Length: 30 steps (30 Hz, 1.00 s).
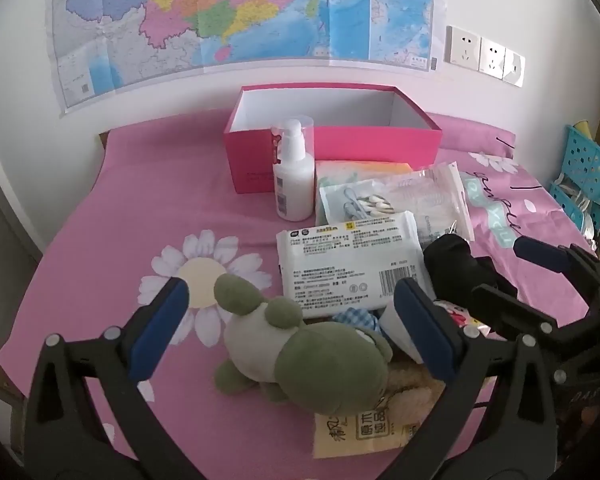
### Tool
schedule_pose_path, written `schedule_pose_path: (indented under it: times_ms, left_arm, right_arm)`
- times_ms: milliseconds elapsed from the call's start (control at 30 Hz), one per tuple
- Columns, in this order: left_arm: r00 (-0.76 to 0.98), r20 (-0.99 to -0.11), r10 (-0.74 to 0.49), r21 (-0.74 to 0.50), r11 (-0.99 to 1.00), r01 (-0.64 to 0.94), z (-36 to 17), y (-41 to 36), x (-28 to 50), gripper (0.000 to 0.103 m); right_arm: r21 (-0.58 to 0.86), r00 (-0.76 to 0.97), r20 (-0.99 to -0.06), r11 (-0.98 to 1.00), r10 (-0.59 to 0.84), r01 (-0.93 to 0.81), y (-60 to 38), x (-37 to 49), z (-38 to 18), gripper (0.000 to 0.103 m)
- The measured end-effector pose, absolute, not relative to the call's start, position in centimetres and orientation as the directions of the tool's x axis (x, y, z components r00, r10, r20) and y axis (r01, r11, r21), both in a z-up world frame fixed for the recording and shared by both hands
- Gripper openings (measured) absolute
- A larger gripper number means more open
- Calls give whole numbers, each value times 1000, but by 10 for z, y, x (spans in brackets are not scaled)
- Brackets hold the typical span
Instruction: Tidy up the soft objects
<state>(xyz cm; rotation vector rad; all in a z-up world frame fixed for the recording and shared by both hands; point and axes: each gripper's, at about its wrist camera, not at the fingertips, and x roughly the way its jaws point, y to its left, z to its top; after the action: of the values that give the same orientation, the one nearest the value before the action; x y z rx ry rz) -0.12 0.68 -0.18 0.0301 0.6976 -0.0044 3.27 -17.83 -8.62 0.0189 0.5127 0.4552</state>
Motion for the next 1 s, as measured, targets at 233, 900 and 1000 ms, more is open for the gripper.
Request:
schedule_pose_path:
  times_ms: [233,900,1000]
  left_arm:
    - [765,-644,3,25,1000,17,-2,7,-3,103]
    - [758,-652,2,22,1000,16,-9,11,-2,103]
    - [756,-654,0,20,1000,16,-10,11,0,103]
  right_arm:
    - [141,767,-476,898,430,-416,-178,35,-83,103]
    - [147,755,-488,894,438,-423,-174,37,-84,103]
    - [155,750,-491,892,443,-426,-175,39,-84,103]
